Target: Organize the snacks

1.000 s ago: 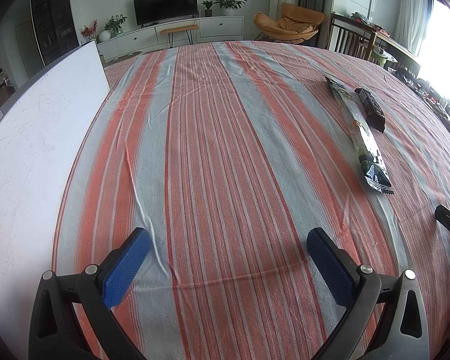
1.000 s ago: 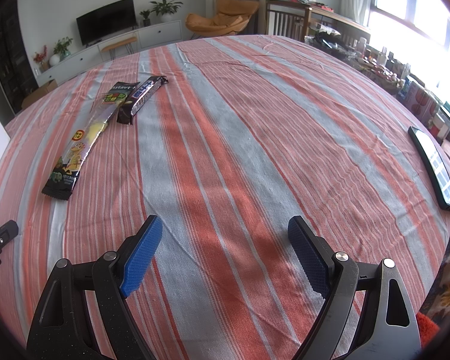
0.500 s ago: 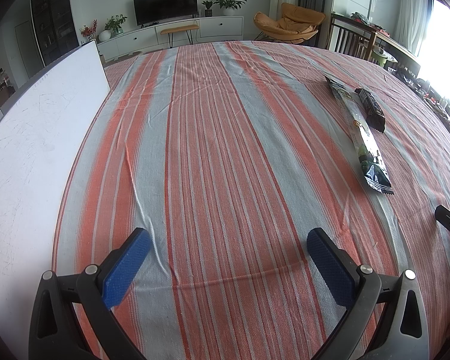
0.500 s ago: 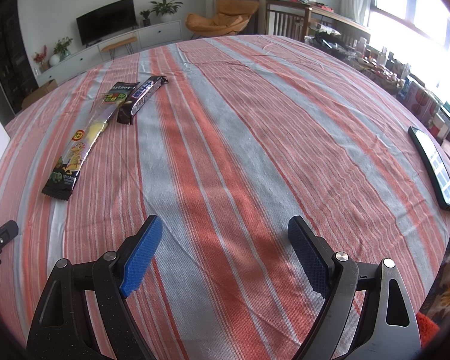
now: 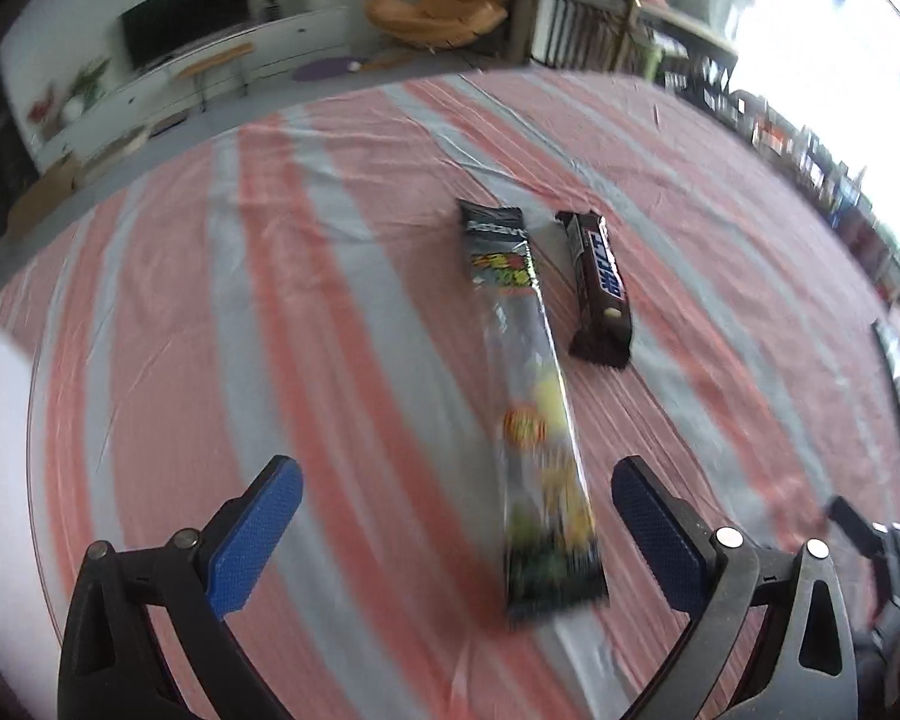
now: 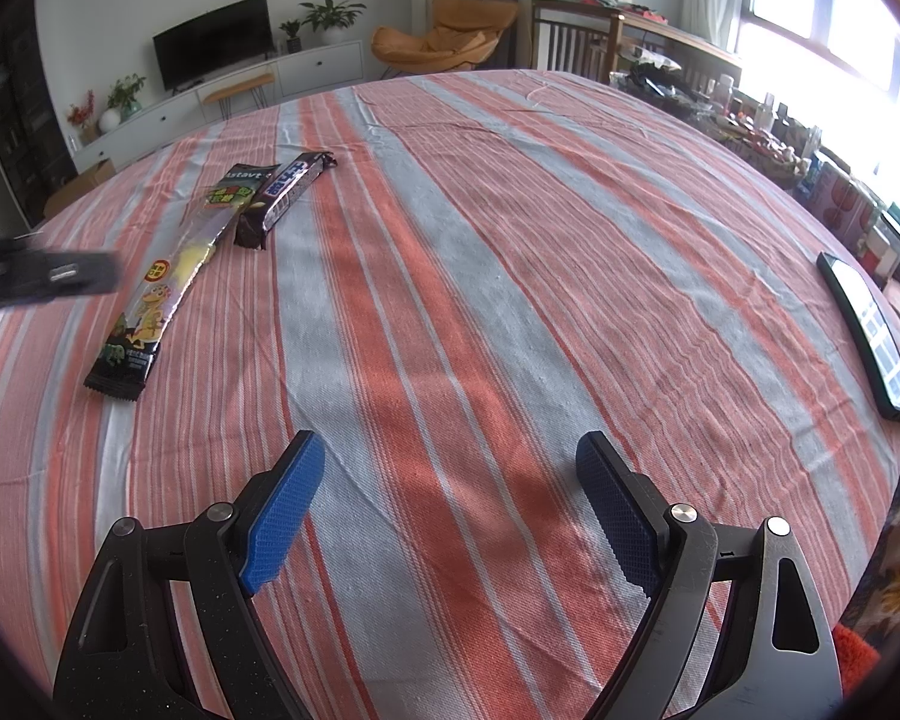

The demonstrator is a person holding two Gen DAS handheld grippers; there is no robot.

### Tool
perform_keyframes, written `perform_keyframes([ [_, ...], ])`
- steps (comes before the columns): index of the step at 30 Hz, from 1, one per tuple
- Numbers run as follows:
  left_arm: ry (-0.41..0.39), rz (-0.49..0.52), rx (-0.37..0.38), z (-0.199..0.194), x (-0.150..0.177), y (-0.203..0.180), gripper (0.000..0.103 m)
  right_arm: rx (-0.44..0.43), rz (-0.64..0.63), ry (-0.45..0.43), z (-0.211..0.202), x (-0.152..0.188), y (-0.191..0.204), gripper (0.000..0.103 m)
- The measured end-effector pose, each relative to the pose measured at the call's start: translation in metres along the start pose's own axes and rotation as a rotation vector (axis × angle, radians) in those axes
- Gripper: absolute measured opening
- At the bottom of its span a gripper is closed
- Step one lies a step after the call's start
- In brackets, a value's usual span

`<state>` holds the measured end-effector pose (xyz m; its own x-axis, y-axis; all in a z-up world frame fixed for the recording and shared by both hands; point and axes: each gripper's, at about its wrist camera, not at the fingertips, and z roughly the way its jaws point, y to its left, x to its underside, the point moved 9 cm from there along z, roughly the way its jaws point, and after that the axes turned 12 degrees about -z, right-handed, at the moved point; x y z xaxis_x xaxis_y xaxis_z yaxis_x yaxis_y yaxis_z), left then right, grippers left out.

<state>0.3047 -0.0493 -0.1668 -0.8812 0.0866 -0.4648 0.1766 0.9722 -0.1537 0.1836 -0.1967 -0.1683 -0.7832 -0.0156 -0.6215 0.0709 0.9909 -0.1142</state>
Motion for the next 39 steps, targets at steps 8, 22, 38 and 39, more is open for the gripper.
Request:
perform_keyframes([
  [8,0.027,0.019,-0.036,0.034,-0.011,-0.008,0.077,0.001,0.000,0.000,0.000,0.000,0.000,0.089],
  [22,-0.067,-0.274,-0.045,-0.023,0.043,0.073,0.022,0.000,0.000,0.000,0.000,0.000,0.000,0.089],
  [38,-0.161,-0.265,-0.171,-0.033,0.076,0.115,0.082,0.000,0.000,0.001,0.000,0.000,0.000,0.089],
  [39,-0.176,-0.244,-0.187,-0.033,0.076,0.114,0.085,0.000,0.000,0.001,0.000,0.000,0.000,0.089],
])
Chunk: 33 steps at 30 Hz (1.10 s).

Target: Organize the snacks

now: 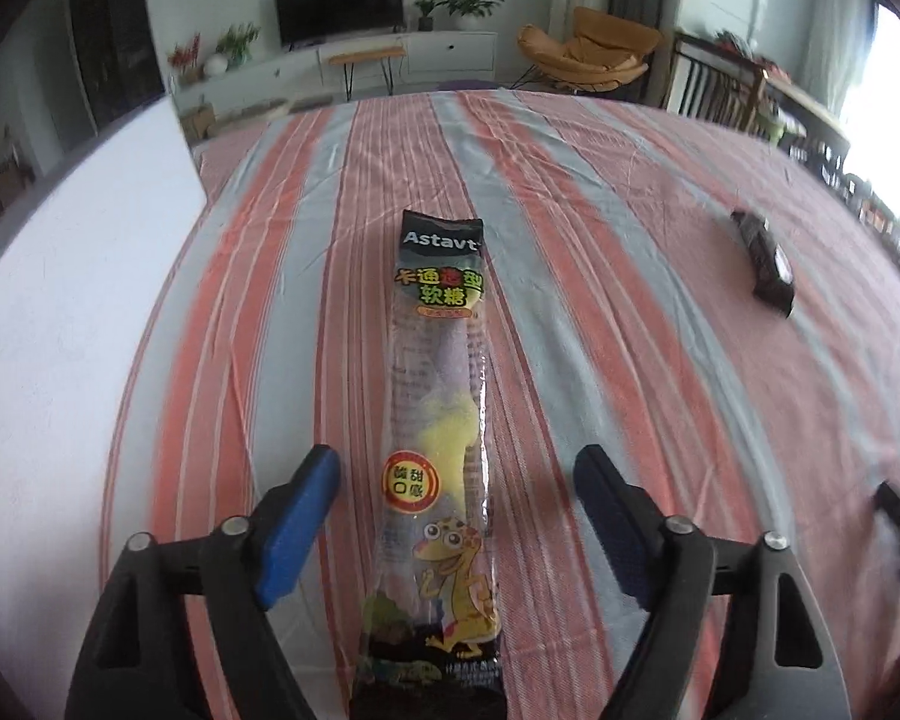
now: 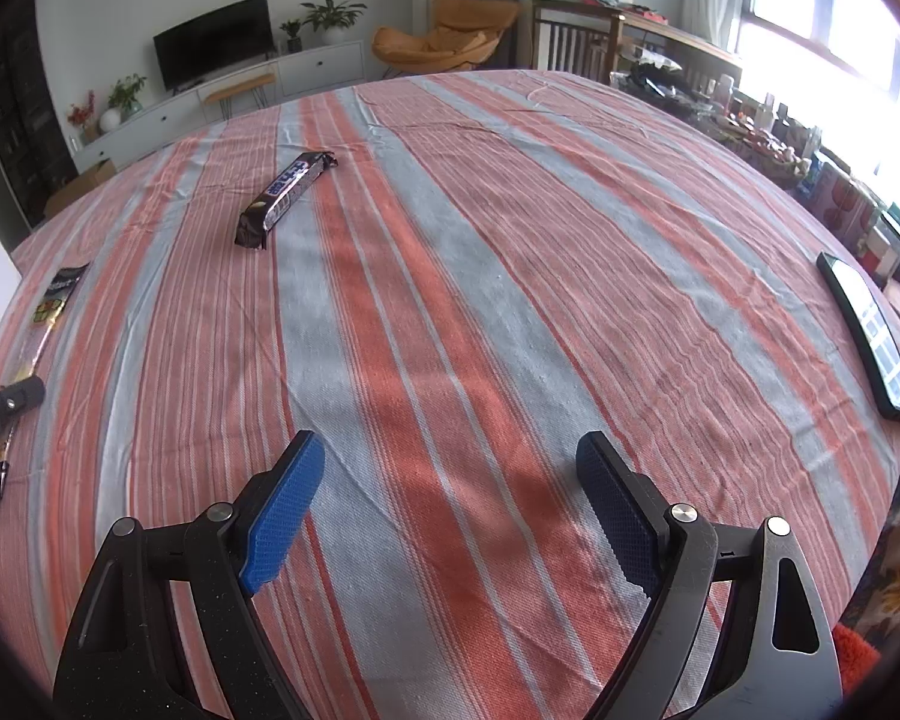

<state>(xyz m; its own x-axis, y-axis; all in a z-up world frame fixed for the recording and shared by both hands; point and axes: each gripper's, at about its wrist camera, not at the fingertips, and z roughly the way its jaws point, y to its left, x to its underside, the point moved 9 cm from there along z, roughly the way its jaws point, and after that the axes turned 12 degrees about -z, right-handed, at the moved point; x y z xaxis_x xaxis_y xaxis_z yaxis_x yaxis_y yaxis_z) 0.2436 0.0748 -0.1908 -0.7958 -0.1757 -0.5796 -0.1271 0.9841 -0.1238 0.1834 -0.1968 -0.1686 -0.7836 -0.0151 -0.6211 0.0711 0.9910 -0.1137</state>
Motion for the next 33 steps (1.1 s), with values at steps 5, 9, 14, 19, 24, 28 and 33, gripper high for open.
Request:
perform_keyframes([
  [5,-0.001,-0.038,-0.006,0.0051,-0.0036,0.0069,0.097,0.000,0.000,0.000,0.0000,0.0001,0.0000,0.089],
  [9,0.007,-0.050,-0.024,0.0085,-0.0041,0.0098,0.103,0.000,0.000,0.000,0.0000,0.0001,0.0000,0.089],
  [14,0.007,-0.051,-0.022,0.0083,-0.0042,0.0093,0.103,0.000,0.000,0.000,-0.0001,0.0001,-0.0001,0.089],
  [19,0.007,-0.051,-0.022,0.0084,-0.0040,0.0091,0.103,0.000,0.000,0.000,-0.0001,0.0001,-0.0001,0.089],
  [24,0.007,-0.051,-0.022,0.0083,-0.0039,0.0092,0.103,0.000,0.000,0.000,0.0000,0.0000,-0.0001,0.089],
  [28,0.007,-0.051,-0.022,0.0084,-0.0040,0.0091,0.103,0.000,0.000,0.000,0.0001,0.0000,-0.0001,0.089],
  [33,0.006,-0.051,-0.022,0.0083,-0.0039,0.0092,0.103,0.000,0.000,0.000,-0.0001,0.0001,-0.0001,0.089],
])
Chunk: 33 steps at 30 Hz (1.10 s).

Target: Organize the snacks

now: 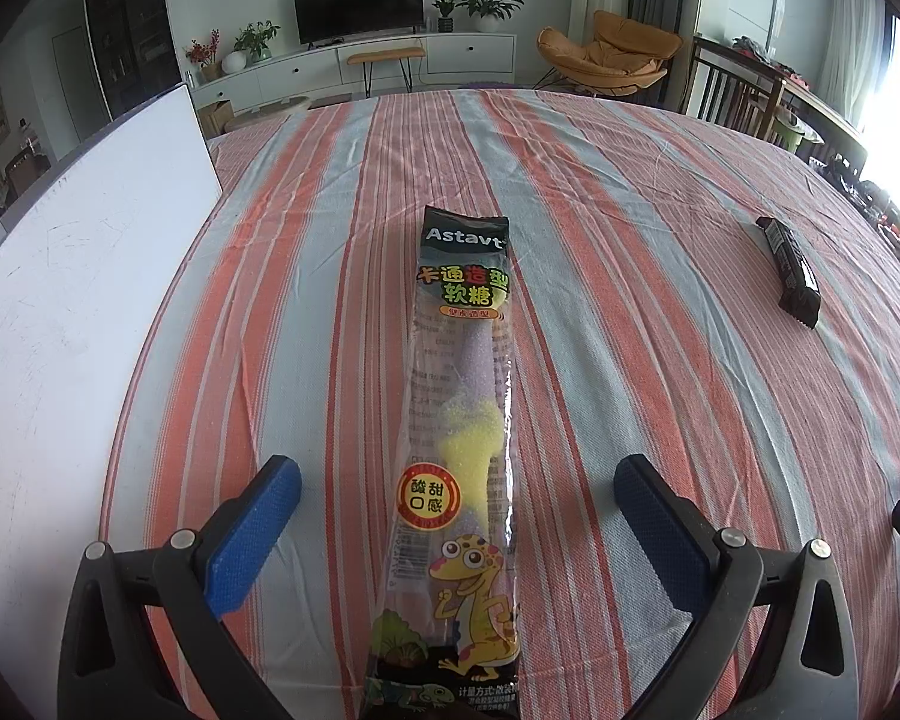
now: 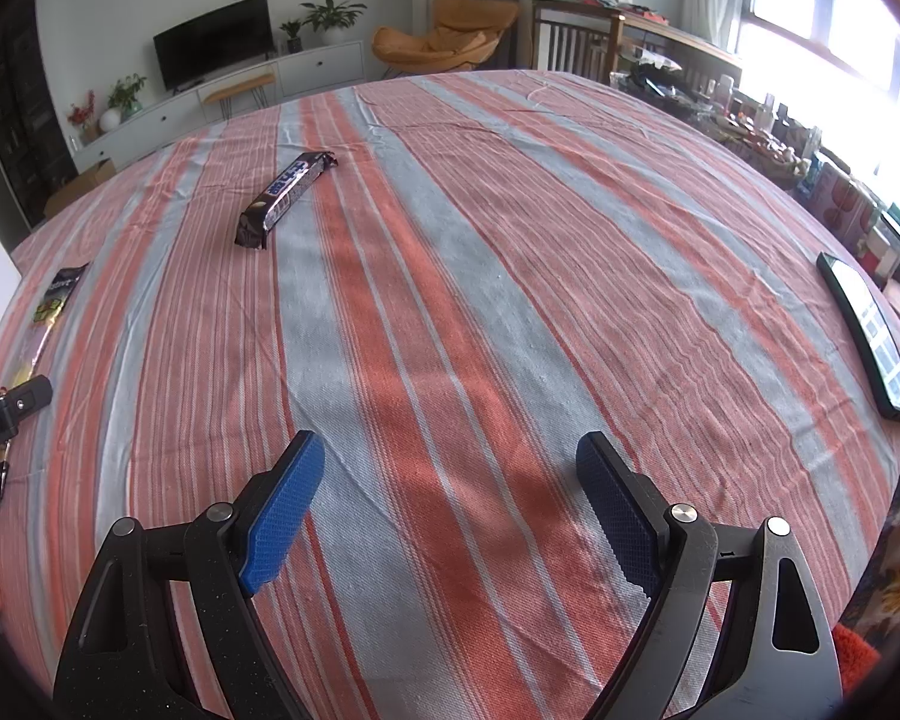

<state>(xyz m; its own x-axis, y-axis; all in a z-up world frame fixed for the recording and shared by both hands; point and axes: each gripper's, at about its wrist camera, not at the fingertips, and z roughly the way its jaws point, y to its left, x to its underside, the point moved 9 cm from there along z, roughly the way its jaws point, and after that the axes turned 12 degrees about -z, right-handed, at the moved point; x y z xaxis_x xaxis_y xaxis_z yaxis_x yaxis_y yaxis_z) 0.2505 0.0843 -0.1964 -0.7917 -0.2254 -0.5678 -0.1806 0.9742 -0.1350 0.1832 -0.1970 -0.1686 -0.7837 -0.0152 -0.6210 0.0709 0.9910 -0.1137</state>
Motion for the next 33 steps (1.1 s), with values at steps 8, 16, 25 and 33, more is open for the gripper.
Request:
perform_keyframes([
  [8,0.000,0.000,0.000,0.000,0.000,0.000,0.103,0.000,0.000,0.000,0.000,0.000,0.000,0.089],
  [16,0.000,0.000,0.000,0.000,0.000,0.000,0.103,-0.117,0.042,-0.060,-0.006,-0.023,0.012,0.088],
  [25,0.000,0.000,0.000,0.000,0.000,0.000,0.103,-0.179,-0.014,0.095,0.077,-0.129,0.073,0.087],
  [33,0.000,0.000,0.000,0.000,0.000,0.000,0.103,-0.098,-0.112,0.119,0.103,-0.147,0.091,0.034],
])
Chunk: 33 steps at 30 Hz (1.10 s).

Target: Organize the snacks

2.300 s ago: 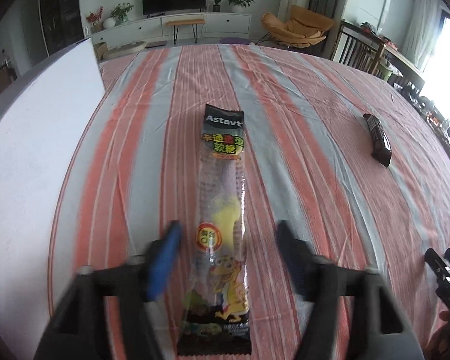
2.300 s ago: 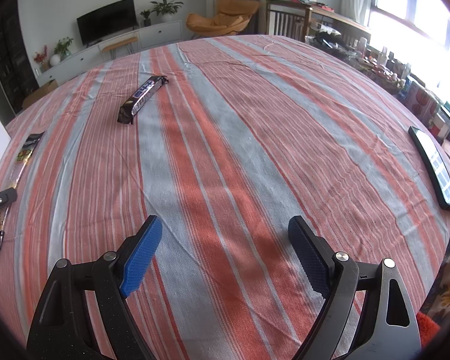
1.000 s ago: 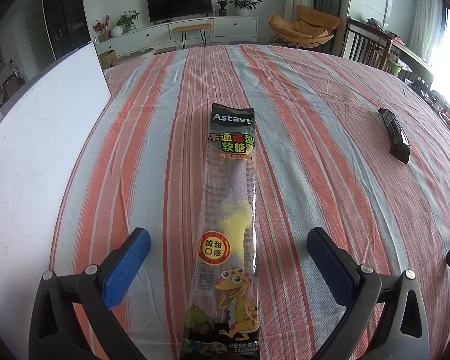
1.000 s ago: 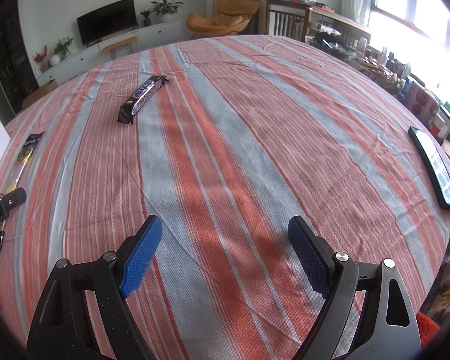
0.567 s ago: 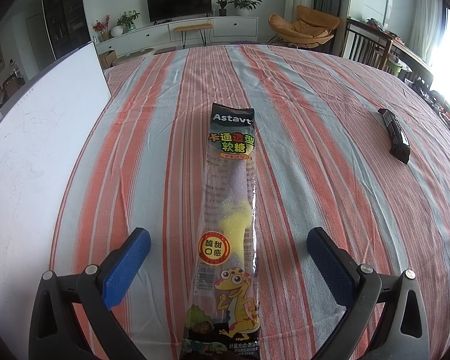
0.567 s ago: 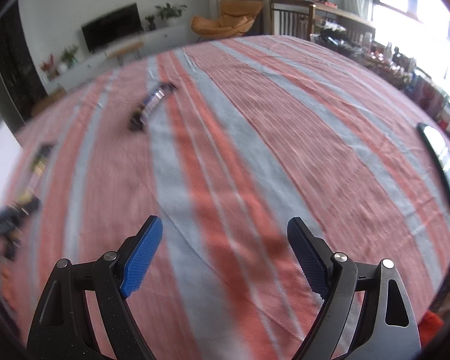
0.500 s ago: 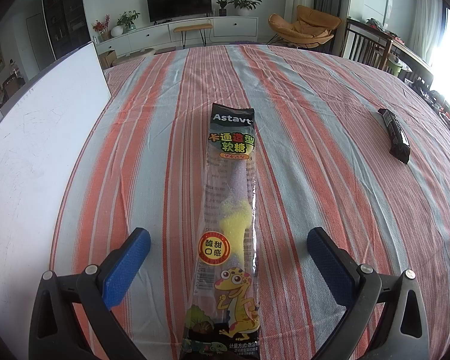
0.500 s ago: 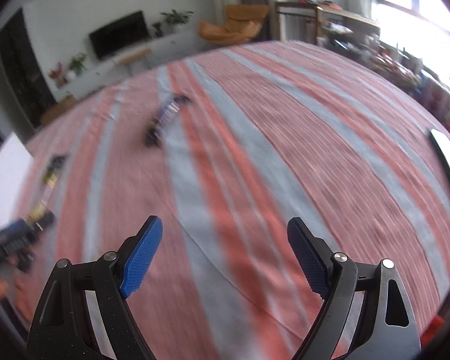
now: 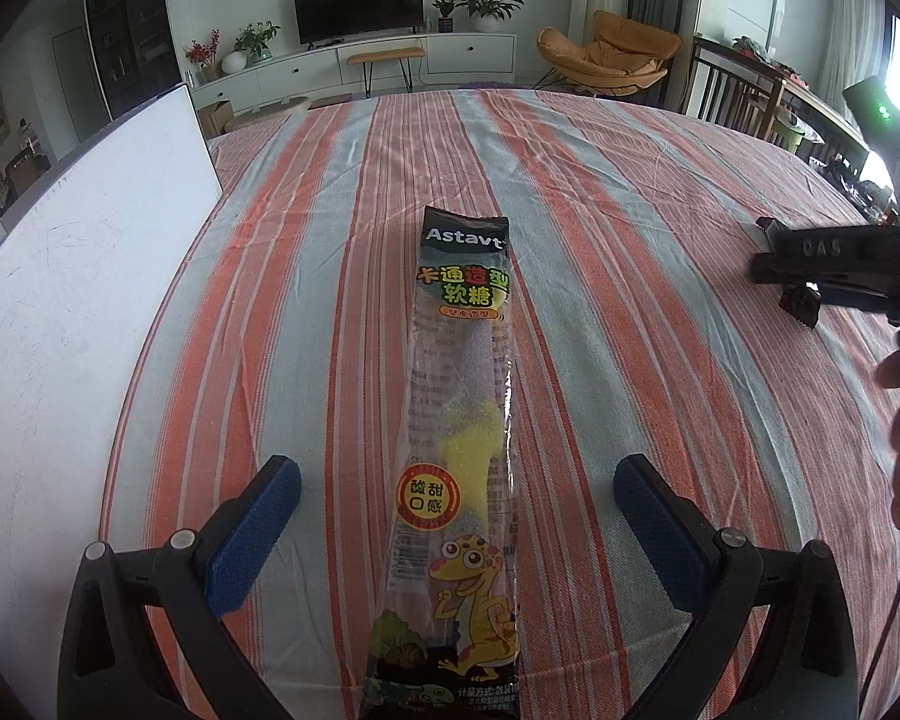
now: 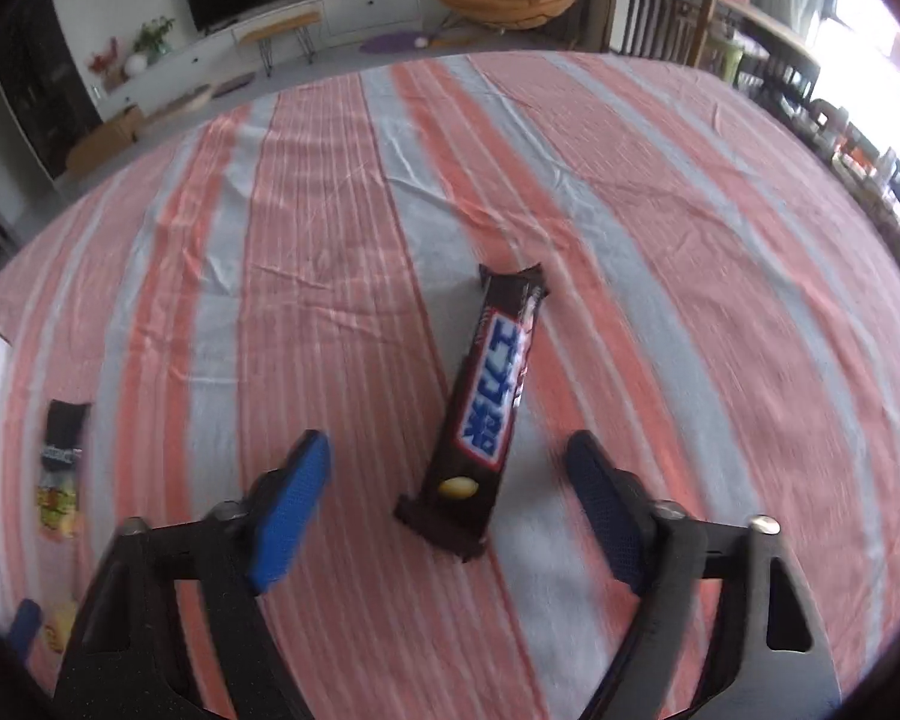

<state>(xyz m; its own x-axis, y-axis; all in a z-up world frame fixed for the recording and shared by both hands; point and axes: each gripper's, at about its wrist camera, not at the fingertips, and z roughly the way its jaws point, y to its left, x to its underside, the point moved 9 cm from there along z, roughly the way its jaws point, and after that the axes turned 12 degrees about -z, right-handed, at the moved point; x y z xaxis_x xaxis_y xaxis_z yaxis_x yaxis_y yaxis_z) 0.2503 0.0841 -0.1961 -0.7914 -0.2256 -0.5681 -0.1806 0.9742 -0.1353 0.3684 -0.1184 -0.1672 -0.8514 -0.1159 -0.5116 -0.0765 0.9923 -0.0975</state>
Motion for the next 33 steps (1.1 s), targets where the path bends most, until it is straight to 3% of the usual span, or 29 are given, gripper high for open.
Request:
perform_keyframes([
  [2,0.000,0.000,0.000,0.001,0.000,0.000,0.103,-0.011,-0.006,0.005,-0.004,0.005,-0.002,0.021],
  [9,0.000,0.000,0.000,0.001,0.000,0.000,0.103,-0.103,0.021,-0.070,-0.044,0.060,-0.009,0.019],
  [12,0.019,0.010,0.010,0.001,0.000,-0.001,0.103,-0.189,0.034,-0.106,-0.064,0.087,-0.005,0.019],
  [15,0.124,0.037,0.041,0.002,-0.001,-0.003,0.103,-0.316,0.093,-0.132,-0.081,0.106,-0.008,0.019],
  [19,0.175,-0.043,0.097,-0.001,-0.006,0.005,0.101,-0.470,0.201,-0.107,-0.085,0.118,-0.013,0.019],
  [22,0.165,0.006,0.047,0.000,-0.007,0.005,0.082,-0.477,0.214,-0.100,-0.089,0.118,-0.012,0.019],
  [23,0.154,0.036,0.024,0.000,-0.008,0.005,0.068,-0.459,0.189,-0.094,-0.092,0.117,-0.009,0.019],
  [24,0.136,0.064,0.016,-0.002,-0.009,0.004,0.045,-0.437,0.158,-0.083,-0.096,0.120,-0.006,0.019],
  [26,0.137,0.066,0.039,-0.006,-0.008,0.004,0.027,-0.380,0.076,-0.041,-0.097,0.124,0.002,0.019],
  [29,0.147,0.053,0.075,-0.010,-0.005,0.005,0.021,-0.338,0.015,0.023,-0.095,0.132,0.010,0.027],
  [32,0.151,0.041,0.102,-0.019,0.004,0.007,0.019,-0.303,-0.030,0.070,-0.087,0.126,0.017,0.059],
  [33,0.156,0.044,0.107,-0.021,0.007,0.006,0.019,-0.284,-0.053,0.075,-0.085,0.123,0.019,0.060],
])
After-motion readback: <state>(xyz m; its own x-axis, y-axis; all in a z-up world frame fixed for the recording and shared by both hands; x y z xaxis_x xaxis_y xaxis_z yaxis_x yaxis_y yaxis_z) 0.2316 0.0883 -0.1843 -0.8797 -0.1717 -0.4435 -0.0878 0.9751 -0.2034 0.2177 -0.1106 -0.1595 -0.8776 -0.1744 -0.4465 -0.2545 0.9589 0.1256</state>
